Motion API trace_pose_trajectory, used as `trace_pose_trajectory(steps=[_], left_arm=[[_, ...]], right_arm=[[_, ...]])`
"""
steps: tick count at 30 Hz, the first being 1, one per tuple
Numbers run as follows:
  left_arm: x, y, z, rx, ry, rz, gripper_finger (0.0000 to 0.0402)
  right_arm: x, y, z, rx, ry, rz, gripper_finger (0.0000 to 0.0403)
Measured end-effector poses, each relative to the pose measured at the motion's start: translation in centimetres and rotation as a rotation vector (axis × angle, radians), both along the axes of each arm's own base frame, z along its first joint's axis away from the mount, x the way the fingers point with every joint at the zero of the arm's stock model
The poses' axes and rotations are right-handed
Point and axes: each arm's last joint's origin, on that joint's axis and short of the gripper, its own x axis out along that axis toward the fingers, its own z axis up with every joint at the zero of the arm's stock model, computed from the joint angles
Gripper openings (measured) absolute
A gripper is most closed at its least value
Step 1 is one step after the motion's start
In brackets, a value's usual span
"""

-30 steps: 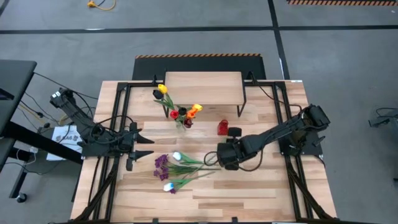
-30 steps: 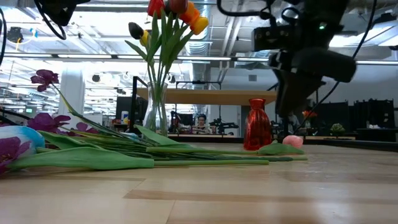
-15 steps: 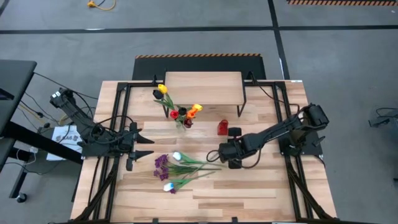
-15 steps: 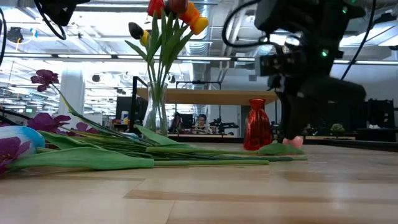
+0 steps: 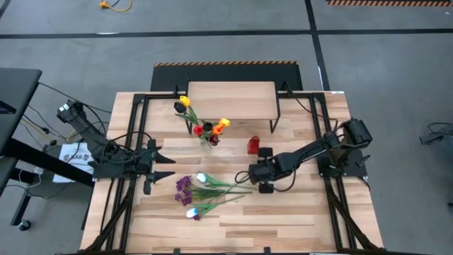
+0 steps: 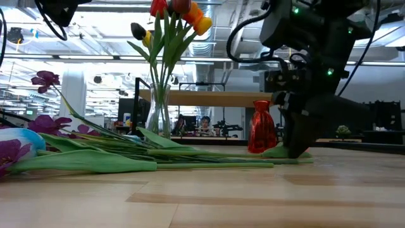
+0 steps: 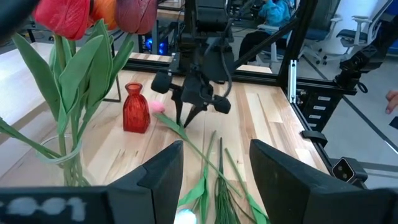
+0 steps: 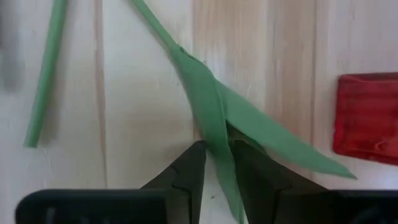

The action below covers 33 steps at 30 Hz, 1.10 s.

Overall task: Pick and place flowers into a vace then onto a shelf
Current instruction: Put the pink tulip into the red vase

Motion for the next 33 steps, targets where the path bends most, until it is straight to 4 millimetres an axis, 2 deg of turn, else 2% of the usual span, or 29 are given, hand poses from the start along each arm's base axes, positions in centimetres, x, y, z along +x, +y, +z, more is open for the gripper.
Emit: trace_pose_trajectory(steps=[6, 9, 12, 17, 21, 30, 33], left_arm=[[0.0, 0.0, 0.0, -0.001, 0.0, 0.0, 0.0175], [0.0, 0.0, 0.0, -0.001, 0.0, 0.0, 0.0175], [0.0, 0.0, 0.0, -0.004, -0.004, 0.0, 0.0175], [0.0, 0.0, 0.1, -0.011, -0.011, 0.0, 0.0175], [0.0, 0.0, 0.1, -0.013, -0.004, -0.007, 0.0175], [0.0, -0.2, 0.1, -0.059, 0.003, -0.055, 0.0175], [0.0, -0.4, 0.1, -0.116, 0.007, -0.099, 0.0175]], right_arm=[[0.1, 0.3, -1.0, -0.017, 0.028, 0.008, 0.008], [0.2, 0.4, -1.3, 0.002, 0.037, 0.005, 0.0058], [0.2, 1.1, -1.2, 0.024, 0.035, 0.014, 0.0015], [0.3, 3.1, 0.0, 0.012, 0.016, 0.024, 0.0006], [0.6, 5.8, 2.2, 0.025, 0.009, 0.076, 0.0003], [1.2, 10.3, 8.4, -0.186, -0.12, 0.147, 0.0001], [1.1, 11.3, 9.9, -0.273, -0.113, 0.217, 0.0001]])
